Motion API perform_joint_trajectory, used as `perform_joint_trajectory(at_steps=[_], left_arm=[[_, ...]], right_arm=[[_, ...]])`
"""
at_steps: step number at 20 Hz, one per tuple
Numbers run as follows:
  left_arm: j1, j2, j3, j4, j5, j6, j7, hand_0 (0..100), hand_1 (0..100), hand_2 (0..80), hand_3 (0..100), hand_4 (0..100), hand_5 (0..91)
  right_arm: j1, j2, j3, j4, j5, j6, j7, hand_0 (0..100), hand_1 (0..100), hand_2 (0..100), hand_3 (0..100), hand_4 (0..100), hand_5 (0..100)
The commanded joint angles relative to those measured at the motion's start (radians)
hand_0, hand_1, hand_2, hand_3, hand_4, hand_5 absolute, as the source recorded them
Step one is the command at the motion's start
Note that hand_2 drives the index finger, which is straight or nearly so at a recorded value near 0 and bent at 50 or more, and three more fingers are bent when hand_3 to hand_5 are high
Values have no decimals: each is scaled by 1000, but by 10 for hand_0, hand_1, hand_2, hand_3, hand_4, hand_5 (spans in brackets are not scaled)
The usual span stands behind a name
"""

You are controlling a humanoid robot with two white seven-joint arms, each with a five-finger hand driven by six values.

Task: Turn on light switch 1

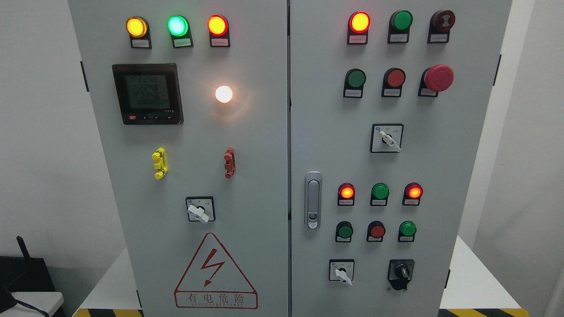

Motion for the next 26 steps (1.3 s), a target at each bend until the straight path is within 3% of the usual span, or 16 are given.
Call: perform_joint_trajectory(at_steps=[1,4,8,12,19,26], left_arm=[[-32,122,-98,733,7,8,-39,323,241,73,89,195,0],[-69,109,-210,865,9,8,-53,345,244,0,2,124,0],[-92,65,-355,938,-3,12,-55,358,211,0,0,4,0],[-95,5,-526,964,-5,18,-47,372,174,0,0,0,0],[-103,-29,-759,1030,-16,58,-44,400,119,0,0,0,0],[-149,-64,-775,1033,-13,110,-36,411,65,0,0,0,0]], right_arm=[[0,0,0,0,-17,0,0,120,389,0,0,0,0],[0,0,0,0,-18,0,0,120,389,0,0,0,0],[0,0,0,0,-17,0,0,120,389,0,0,0,0],[0,0,0,0,-17,0,0,120,389,0,0,0,0],[0,0,0,0,-17,0,0,120,389,0,0,0,0],[0,0,0,0,-18,0,0,120,389,0,0,0,0]])
